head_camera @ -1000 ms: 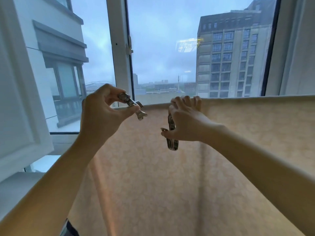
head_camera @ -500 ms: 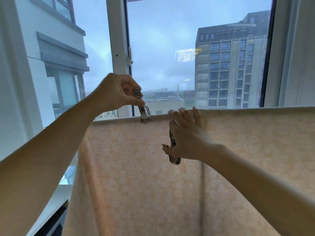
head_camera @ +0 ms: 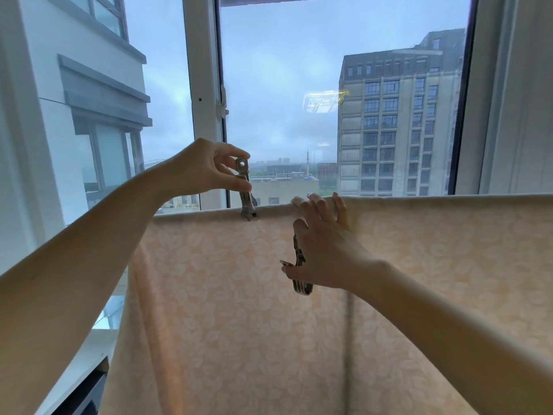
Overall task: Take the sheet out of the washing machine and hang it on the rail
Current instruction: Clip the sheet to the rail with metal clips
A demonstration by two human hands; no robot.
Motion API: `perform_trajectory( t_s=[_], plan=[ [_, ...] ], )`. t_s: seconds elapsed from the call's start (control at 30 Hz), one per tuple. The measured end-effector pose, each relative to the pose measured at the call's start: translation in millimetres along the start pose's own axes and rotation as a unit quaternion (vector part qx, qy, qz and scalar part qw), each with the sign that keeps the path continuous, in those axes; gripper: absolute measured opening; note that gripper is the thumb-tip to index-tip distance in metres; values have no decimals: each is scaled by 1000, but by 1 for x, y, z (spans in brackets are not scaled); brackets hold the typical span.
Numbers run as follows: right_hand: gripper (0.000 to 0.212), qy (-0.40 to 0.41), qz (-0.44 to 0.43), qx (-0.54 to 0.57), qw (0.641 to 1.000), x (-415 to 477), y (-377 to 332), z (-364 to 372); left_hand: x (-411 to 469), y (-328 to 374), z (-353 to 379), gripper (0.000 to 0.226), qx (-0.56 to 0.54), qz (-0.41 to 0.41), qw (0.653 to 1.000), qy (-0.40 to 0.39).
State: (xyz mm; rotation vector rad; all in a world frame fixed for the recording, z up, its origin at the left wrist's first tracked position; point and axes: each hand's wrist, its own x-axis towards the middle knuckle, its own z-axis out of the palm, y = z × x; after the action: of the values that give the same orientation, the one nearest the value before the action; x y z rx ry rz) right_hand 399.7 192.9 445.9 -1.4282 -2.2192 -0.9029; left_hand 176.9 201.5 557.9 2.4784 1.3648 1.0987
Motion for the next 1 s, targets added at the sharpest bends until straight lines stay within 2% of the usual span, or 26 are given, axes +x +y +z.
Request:
perform_trajectory(
  t_s=[0.1,0.17,0.2,0.27,0.37,0.4,0.47,0.57,0.67,0.77,1.0],
  plan=[
    [75,7,-1,8,1000,0,2,2,-4,8,0,76,179,6,984,4],
    [73,16,-8,17,1000,0,2,4,-10,18,8,72,332,78,939,51],
    [72,22,-13,23,999,-1,3,5,-13,24,16,70,379,119,915,71],
    [70,36,-18,44,998,-2,5,6,-14,30,38,56,415,165,891,81],
    [77,45,1,60,997,-8,13,5,-8,27,67,28,426,170,886,67],
    [81,45,10,58,997,-11,17,4,-6,25,74,28,423,169,887,71],
    [83,43,19,52,998,-17,25,4,0,21,87,44,410,180,890,79],
    [73,46,16,45,998,-29,38,2,6,20,111,57,365,212,904,74],
    [65,50,22,54,997,-41,48,-2,15,17,125,52,293,250,920,71],
    [70,54,35,56,996,-51,59,-5,24,9,138,47,232,287,925,93],
    [60,80,95,91,988,-78,76,-12,44,25,163,38,212,390,884,146]
  ],
)
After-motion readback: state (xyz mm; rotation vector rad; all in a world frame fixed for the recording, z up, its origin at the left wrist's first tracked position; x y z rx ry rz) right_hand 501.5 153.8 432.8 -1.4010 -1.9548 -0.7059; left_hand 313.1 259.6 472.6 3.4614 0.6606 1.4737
